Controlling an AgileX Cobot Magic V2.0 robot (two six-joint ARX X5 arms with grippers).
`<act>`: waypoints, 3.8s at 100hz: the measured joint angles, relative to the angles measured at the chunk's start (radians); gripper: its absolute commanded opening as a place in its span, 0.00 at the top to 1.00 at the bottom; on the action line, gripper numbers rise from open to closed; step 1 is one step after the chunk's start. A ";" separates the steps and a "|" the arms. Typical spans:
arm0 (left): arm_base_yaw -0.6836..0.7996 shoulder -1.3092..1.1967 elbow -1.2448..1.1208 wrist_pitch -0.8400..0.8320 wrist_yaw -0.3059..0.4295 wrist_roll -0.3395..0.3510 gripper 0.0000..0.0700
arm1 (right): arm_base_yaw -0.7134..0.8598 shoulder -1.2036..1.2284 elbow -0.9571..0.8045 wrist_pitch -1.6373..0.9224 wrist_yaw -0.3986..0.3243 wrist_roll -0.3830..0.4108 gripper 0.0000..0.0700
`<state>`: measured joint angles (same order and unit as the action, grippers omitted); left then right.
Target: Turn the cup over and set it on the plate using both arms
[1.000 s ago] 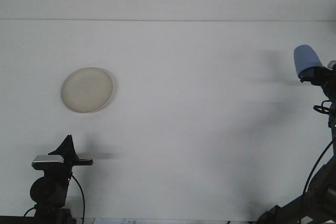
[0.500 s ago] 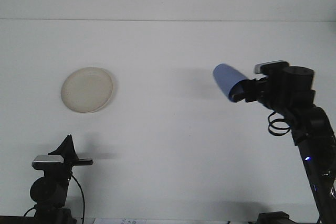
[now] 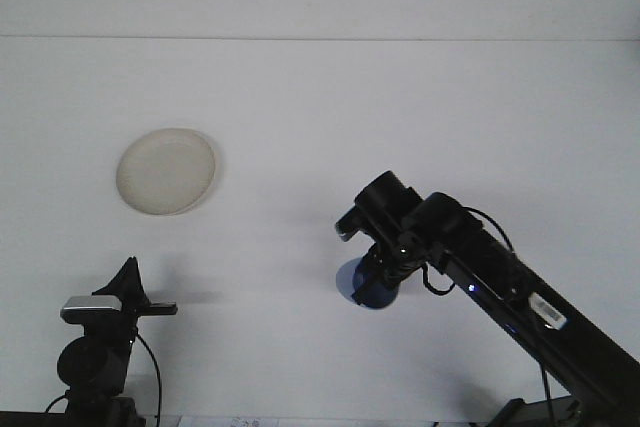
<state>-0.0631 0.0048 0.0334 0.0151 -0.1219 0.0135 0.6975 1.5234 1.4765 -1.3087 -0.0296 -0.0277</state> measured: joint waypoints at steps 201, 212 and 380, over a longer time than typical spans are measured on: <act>0.000 0.000 0.000 0.017 0.000 -0.108 0.98 | 0.048 -1.205 -0.725 0.556 -0.004 -0.013 0.52; 0.000 0.000 0.000 0.044 0.000 -0.181 0.98 | 0.048 -1.242 -0.742 0.558 -0.004 0.007 0.52; -0.814 1.686 1.400 -0.829 0.334 -0.116 0.35 | 0.048 -1.243 -0.744 0.558 0.003 0.006 0.52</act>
<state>-0.8776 1.6909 1.4334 -0.8139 0.2119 -0.1020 0.7452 0.2802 0.7322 -0.7506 -0.0261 -0.0216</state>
